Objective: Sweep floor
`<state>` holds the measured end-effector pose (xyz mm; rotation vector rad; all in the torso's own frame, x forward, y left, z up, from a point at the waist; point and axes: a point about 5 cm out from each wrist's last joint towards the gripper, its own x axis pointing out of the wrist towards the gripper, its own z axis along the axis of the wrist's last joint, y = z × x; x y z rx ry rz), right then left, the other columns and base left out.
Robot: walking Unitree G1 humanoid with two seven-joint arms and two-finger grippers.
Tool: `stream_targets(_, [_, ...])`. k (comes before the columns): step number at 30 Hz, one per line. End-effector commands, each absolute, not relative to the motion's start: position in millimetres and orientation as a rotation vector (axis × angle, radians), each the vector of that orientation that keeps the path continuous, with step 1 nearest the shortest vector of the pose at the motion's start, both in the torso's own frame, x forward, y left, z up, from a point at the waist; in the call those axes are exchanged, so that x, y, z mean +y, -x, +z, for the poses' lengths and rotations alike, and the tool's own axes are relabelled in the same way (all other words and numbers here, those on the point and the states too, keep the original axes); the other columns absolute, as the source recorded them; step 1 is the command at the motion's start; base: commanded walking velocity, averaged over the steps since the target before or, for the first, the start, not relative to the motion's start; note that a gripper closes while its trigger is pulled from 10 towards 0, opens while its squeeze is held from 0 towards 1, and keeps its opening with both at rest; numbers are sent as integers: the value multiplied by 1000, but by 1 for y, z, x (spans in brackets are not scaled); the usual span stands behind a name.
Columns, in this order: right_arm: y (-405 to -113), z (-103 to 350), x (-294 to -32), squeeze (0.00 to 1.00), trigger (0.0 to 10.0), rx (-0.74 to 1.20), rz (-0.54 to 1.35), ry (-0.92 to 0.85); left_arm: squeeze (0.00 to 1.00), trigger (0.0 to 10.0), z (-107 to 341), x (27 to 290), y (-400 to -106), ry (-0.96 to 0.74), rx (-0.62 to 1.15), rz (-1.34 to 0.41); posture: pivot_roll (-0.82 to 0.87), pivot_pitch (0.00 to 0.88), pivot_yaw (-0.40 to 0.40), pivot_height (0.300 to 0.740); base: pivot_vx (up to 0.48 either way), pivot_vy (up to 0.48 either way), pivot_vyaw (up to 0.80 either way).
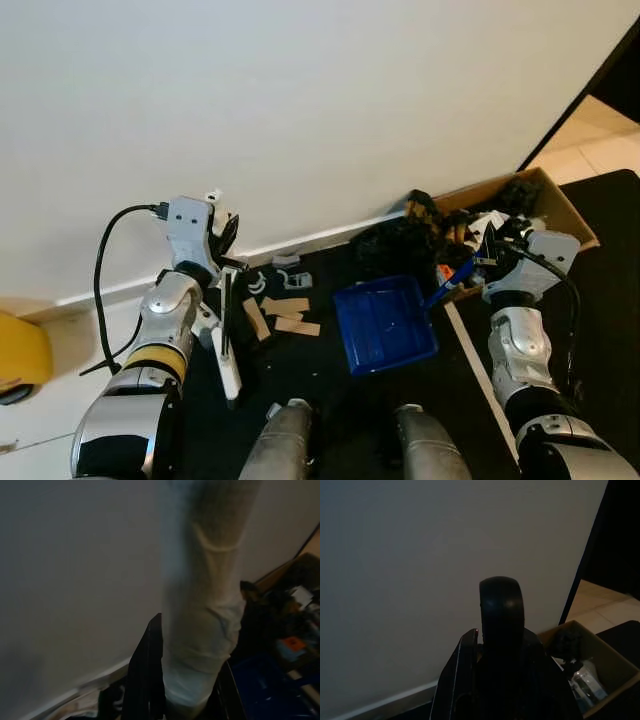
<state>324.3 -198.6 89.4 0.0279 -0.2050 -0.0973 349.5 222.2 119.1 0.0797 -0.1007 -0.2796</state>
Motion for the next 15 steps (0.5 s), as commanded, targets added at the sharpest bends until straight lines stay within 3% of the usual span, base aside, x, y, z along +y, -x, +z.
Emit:
stream_targets(1, [-307, 48, -191, 0, 10000, 13, -42, -2, 0, 10000, 121, 212, -351, -34, -136, -317, 131, 381, -23, 740, 0, 0, 0])
stream_targets(2, [-309, 46, -188, 0, 10000, 42, -24, 13, 0, 10000, 125, 196, -354, 11, -161, -403, 131, 376, -27, 740, 0, 0, 0])
stream_targets(15, [-314, 45, -184, 0, 10000, 74, -61, -22, 0, 10000, 130, 145, -356, 108, -218, -588, 142, 357, -15, 740, 0, 0, 0])
